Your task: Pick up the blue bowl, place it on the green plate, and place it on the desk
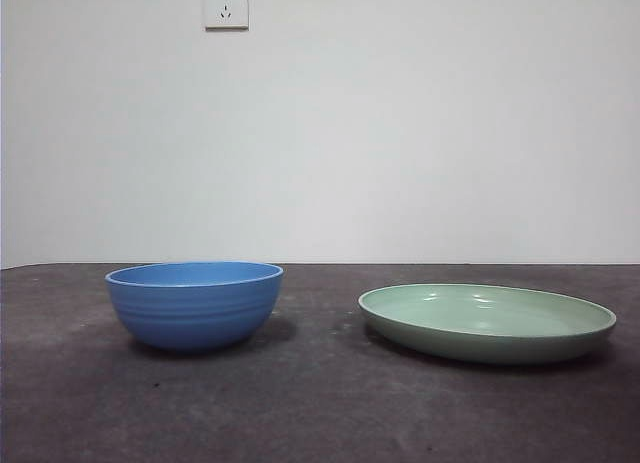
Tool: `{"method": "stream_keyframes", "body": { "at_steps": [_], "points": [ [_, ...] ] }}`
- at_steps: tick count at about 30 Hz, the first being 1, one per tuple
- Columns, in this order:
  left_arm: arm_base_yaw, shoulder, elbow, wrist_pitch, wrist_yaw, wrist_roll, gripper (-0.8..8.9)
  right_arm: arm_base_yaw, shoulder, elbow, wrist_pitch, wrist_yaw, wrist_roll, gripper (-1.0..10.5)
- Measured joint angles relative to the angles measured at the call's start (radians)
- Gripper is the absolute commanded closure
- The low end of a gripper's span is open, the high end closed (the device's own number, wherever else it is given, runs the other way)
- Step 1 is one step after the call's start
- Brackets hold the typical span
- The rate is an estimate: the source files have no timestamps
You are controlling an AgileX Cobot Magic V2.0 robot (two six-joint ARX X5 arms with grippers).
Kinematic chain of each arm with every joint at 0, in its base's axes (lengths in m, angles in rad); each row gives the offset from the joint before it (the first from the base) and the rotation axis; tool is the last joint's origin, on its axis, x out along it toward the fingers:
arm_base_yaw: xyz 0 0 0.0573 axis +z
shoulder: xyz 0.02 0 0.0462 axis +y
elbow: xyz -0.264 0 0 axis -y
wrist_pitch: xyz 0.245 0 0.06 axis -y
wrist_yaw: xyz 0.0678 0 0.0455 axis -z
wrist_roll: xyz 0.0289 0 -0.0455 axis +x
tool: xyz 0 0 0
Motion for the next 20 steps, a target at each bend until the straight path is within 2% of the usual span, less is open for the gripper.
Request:
{"method": "stream_keyframes", "body": {
  "at_steps": [5, 11, 20],
  "points": [
    [0.0, 0.0, 0.0, 0.0, 0.0, -0.094, 8.04, 0.0, 0.0, 0.0, 0.044, -0.008, 0.01, 9.4],
    [0.0, 0.0, 0.0, 0.0, 0.0, -0.137, 8.04, 0.0, 0.0, 0.0, 0.053, -0.008, 0.037, 9.4],
    [0.0, 0.0, 0.011, -0.018, 0.0, -0.224, 8.04, 0.0, 0.0, 0.0, 0.137, -0.005, 0.183, 9.4]
  ]
}}
